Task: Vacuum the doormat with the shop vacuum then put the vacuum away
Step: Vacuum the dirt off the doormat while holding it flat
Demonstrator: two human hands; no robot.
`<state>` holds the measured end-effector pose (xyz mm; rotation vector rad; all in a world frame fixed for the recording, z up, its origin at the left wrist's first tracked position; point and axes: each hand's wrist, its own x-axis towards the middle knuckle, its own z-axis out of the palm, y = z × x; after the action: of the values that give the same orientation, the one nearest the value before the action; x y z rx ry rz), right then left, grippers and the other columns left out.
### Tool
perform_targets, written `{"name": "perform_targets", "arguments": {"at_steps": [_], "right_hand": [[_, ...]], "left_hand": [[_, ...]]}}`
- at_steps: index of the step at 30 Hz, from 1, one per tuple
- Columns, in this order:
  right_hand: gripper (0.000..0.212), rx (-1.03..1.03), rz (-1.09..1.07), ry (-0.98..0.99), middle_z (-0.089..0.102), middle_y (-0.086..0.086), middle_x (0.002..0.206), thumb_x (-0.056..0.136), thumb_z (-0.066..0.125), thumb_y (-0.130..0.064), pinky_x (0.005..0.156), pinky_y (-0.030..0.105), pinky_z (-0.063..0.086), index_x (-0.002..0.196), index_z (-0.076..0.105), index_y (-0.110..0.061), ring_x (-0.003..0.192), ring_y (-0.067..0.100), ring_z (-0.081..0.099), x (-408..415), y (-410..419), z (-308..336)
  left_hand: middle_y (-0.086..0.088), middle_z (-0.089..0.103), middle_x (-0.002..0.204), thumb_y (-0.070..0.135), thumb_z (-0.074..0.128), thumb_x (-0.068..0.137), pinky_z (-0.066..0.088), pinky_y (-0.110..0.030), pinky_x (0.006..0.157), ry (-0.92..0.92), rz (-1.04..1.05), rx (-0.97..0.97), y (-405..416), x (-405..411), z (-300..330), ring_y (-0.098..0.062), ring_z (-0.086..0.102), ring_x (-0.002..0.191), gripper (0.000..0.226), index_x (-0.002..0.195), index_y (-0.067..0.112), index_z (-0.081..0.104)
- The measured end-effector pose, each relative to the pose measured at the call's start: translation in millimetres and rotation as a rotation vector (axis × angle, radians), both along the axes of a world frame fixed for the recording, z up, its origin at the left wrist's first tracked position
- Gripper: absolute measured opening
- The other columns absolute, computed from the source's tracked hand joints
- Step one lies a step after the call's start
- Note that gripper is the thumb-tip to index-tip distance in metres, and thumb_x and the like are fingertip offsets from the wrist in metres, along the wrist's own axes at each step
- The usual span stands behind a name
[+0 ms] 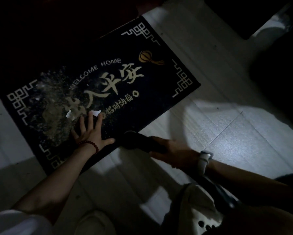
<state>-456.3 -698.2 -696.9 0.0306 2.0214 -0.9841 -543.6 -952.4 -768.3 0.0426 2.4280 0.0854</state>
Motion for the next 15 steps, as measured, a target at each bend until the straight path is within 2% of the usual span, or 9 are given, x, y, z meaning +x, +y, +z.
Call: {"name": "perform_targets", "arguments": {"at_steps": [3,5,8,10,12,15], "right_hand": [[0.049,0.093,-0.225,0.085,0.056,-0.009,0.073,0.093,0.051,-0.034,0.04,0.014,0.041,0.14,0.035,-0.035,0.05,0.005,0.048,-22,31,3],[0.05,0.171,-0.401,0.159,0.058,0.0,0.072,0.092,0.052,-0.038,0.038,0.017,0.043,0.14,0.036,-0.035,0.048,0.011,0.05,-39,56,6],[0.052,0.261,-0.608,0.192,0.055,0.005,0.066,0.092,0.051,-0.042,0.039,0.023,0.046,0.14,0.036,-0.031,0.046,0.017,0.053,-62,83,7],[0.051,0.28,-0.601,0.209,0.054,0.004,0.063,0.092,0.051,-0.043,0.039,0.024,0.046,0.138,0.037,-0.03,0.043,0.015,0.054,-70,82,5],[0.047,0.213,-0.515,0.217,0.054,-0.001,0.062,0.092,0.051,-0.039,0.037,0.02,0.044,0.136,0.04,-0.029,0.037,0.007,0.05,-66,62,2],[0.051,0.149,-0.213,0.142,0.055,-0.005,0.067,0.093,0.051,-0.035,0.042,0.017,0.044,0.141,0.034,-0.027,0.044,0.005,0.05,-45,16,-5]], "left_hand": [[0.002,-0.027,0.153,0.065,0.059,0.074,0.003,-0.059,0.112,-0.003,-0.003,0.007,-1,0,-1,-0.028,-0.02,0.141,0.105,0.145,0.036,-0.014],[0.002,-0.027,0.153,0.065,0.058,0.074,0.004,-0.059,0.112,-0.01,-0.001,0.012,-2,0,-1,-0.028,-0.02,0.141,0.105,0.144,0.037,-0.015],[0.002,-0.028,0.153,0.065,0.059,0.074,0.004,-0.059,0.112,-0.021,0.004,0.014,0,0,-1,-0.028,-0.021,0.141,0.106,0.144,0.037,-0.016],[0.002,-0.028,0.153,0.065,0.059,0.074,0.003,-0.059,0.112,-0.014,0.012,0.018,0,1,-1,-0.028,-0.021,0.141,0.106,0.144,0.037,-0.016],[0.002,-0.028,0.153,0.065,0.058,0.074,0.003,-0.059,0.112,-0.014,0.006,0.018,-1,1,0,-0.028,-0.021,0.141,0.106,0.144,0.037,-0.017],[0.002,-0.028,0.153,0.066,0.057,0.075,0.005,-0.059,0.112,-0.013,0.004,0.018,-1,1,-1,-0.029,-0.02,0.142,0.105,0.144,0.037,-0.017]]}}
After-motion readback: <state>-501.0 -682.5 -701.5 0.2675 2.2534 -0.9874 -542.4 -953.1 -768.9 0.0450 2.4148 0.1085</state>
